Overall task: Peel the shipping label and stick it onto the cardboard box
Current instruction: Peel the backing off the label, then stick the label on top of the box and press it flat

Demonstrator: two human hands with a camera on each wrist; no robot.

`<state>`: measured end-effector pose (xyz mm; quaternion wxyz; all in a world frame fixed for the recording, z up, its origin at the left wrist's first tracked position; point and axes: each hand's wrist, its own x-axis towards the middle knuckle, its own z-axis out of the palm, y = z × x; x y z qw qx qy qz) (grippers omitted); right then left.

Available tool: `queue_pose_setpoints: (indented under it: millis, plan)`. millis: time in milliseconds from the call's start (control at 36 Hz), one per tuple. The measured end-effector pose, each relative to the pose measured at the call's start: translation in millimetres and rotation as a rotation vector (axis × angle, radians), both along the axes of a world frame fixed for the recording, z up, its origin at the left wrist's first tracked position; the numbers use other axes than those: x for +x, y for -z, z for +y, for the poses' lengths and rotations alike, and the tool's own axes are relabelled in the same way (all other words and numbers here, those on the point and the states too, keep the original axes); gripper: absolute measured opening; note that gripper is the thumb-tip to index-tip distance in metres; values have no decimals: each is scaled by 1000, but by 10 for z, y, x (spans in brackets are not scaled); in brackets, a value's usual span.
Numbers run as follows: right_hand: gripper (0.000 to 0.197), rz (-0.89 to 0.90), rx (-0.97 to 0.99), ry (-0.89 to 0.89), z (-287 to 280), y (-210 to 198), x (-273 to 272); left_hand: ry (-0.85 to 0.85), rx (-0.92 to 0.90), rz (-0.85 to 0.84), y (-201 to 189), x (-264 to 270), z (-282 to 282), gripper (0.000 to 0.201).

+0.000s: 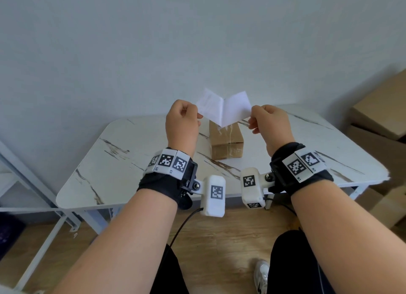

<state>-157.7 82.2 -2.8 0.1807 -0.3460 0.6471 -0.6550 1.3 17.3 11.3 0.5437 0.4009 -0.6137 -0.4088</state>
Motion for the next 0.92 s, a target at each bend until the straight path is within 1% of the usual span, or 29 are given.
queue_pose_setpoints:
  millis: [83, 194, 278, 389, 472, 583, 805, 916]
  plan:
    - [15, -26, 5, 59, 4, 30, -78, -9, -11, 6, 2, -56, -2, 16]
    - [19, -35, 32, 123, 3, 80, -204, -16, -19, 27, 27, -140, -5, 20]
    - [23, -35, 60, 183, -13, 125, -276, -26, -35, 41, 43, -194, -1, 13]
    - [26, -66, 97, 237, -30, 177, -353, -60, -51, 29, 55, -270, -12, 11]
    - [23, -115, 123, 281, -37, 207, -411, -83, -58, 34, 58, -305, -29, 11]
    - [17, -204, 155, 295, -38, 254, -481, -82, -57, 19, 72, -319, -61, 11]
    - [21, -322, 236, 330, -67, 386, -594, -105, -66, -10, 118, -359, -62, 10]
    - [26, -355, 274, 313, -67, 454, -641, -89, -80, -27, 126, -391, -58, 11]
